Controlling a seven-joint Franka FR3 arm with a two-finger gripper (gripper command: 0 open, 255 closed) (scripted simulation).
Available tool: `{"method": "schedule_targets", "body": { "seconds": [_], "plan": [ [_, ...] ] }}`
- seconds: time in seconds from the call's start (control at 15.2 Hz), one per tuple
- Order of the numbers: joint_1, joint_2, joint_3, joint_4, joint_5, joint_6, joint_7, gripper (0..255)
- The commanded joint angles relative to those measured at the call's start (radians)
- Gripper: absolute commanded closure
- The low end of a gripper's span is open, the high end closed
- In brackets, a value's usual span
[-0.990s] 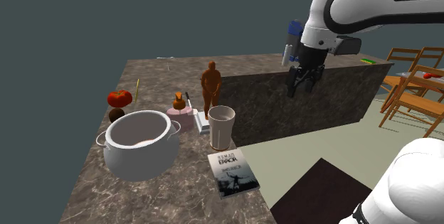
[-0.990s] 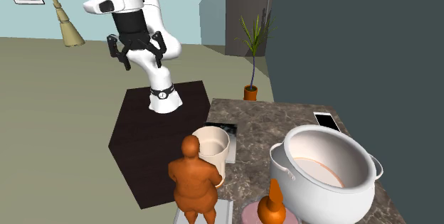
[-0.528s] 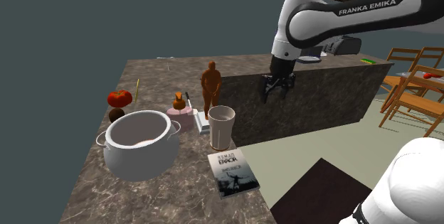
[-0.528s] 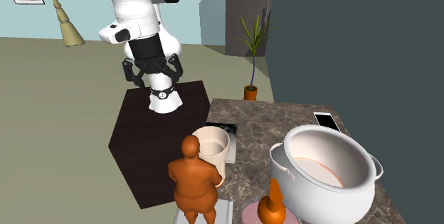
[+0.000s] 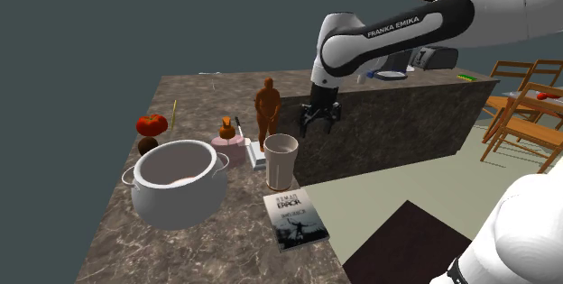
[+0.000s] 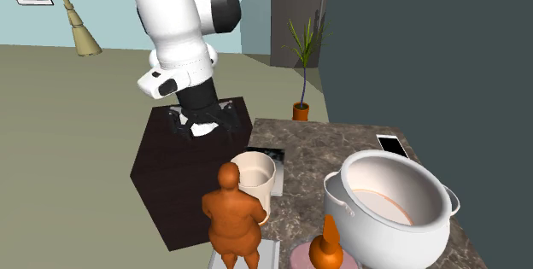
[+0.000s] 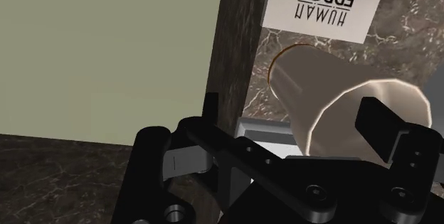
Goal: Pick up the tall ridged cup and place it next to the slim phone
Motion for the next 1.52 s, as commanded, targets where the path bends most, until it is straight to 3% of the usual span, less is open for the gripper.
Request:
{"method": "schedule_targets", "body": {
  "seconds": [0.0,0.2,0.73,1.25,1.32,1.45],
  "plan": [
    [0.007,0.079,0.010,0.049,0.009,0.031,0.022,0],
    [0.016,0.195,0.021,0.131,0.018,0.064,0.048,0],
    [0.023,0.239,0.027,0.079,0.022,0.161,0.046,0],
    [0.023,0.239,0.027,0.079,0.022,0.161,0.046,0],
    [0.023,0.239,0.027,0.079,0.022,0.161,0.046,255],
    [0.023,0.239,0.027,0.079,0.022,0.161,0.046,255]
  ]
}}
